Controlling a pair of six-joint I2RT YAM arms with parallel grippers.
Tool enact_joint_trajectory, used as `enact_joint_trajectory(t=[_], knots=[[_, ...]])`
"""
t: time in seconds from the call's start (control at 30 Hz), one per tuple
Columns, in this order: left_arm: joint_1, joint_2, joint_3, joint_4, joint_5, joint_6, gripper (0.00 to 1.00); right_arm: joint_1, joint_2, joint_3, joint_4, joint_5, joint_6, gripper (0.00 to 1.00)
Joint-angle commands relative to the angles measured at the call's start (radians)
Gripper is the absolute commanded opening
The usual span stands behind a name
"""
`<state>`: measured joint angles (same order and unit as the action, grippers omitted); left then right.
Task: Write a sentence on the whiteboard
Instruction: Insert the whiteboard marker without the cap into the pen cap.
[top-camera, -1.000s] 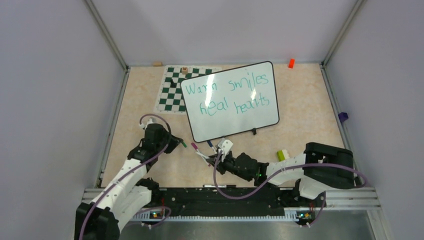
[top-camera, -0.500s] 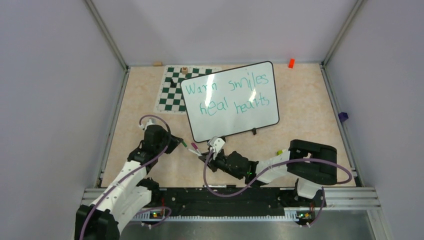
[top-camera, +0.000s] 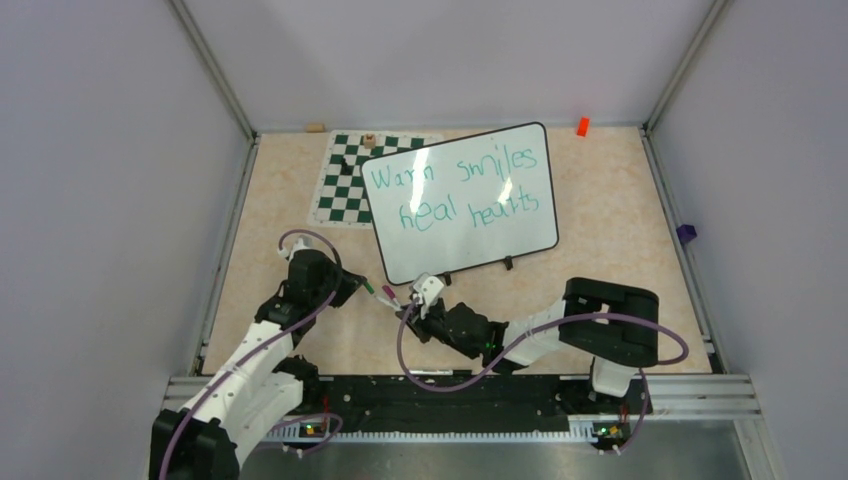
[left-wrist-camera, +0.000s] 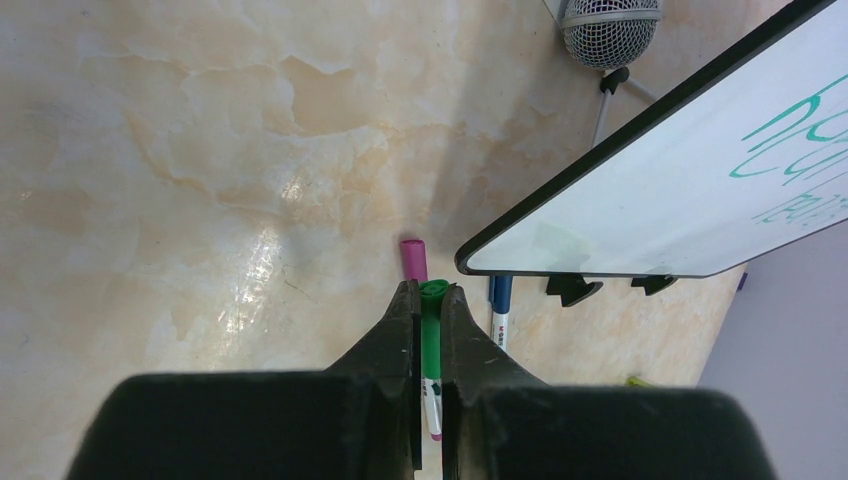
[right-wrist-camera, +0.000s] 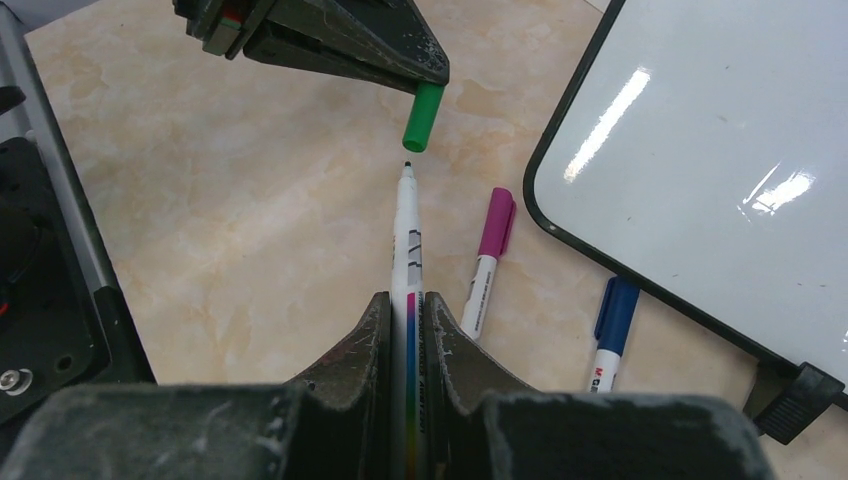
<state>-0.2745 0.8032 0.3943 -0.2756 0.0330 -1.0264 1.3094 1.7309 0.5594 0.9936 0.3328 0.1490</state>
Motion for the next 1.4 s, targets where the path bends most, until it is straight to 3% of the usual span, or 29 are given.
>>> enact_joint_trajectory(t=[0.0,1.1,1.37], knots=[[0.004,0.003,-0.006,0.039,-0.002,0.008,0.00,0.013,0.016,0.044,0.016,0.017,0.000,0.00],[0.005,0.023,-0.006,0.041,0.016,0.007,0.00,0.011,0.067,0.114,-0.025,0.057,-0.038,0.00],[0.007,0.011,0.018,-0.072,0.138,-0.141,0.00,0.008,0.063,0.118,0.000,0.066,-0.065,0.00]])
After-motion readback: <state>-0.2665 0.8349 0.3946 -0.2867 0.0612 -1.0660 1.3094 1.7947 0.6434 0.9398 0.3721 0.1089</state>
